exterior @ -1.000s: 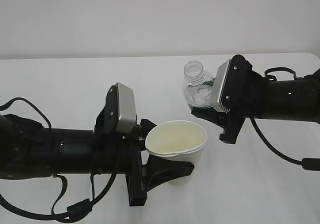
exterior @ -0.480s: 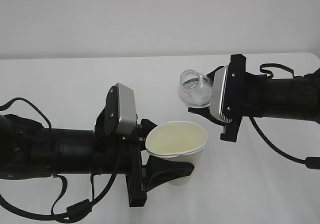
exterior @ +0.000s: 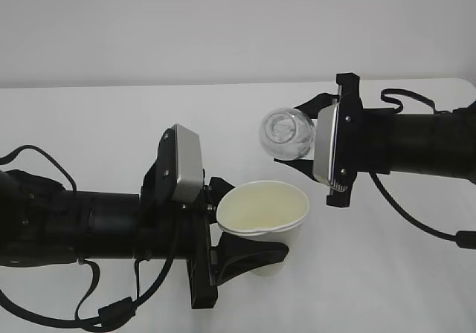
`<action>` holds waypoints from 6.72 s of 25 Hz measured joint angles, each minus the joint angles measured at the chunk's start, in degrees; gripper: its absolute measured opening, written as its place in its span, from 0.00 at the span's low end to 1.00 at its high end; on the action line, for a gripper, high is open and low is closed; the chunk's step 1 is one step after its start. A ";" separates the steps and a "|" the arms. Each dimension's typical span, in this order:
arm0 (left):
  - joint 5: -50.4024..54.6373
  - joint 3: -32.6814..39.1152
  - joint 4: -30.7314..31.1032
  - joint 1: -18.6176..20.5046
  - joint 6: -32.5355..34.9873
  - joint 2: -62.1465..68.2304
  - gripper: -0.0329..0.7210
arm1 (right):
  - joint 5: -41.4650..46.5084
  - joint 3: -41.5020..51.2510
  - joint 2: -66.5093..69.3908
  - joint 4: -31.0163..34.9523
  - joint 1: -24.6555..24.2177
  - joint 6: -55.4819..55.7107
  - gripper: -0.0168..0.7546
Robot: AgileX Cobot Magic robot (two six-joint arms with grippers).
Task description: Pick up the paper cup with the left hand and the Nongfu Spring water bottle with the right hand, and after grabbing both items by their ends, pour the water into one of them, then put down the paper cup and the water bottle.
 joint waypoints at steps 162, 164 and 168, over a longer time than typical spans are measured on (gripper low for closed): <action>-3.56 -0.10 4.59 0.00 0.13 0.00 0.60 | -18.67 0.00 0.00 8.31 0.00 -42.78 0.60; -3.56 -0.10 4.63 0.00 0.13 0.00 0.60 | -19.23 0.00 0.00 8.40 0.00 -42.89 0.60; -3.56 -0.10 4.87 0.00 0.13 0.00 0.60 | -19.91 0.00 0.00 8.43 0.00 -43.02 0.60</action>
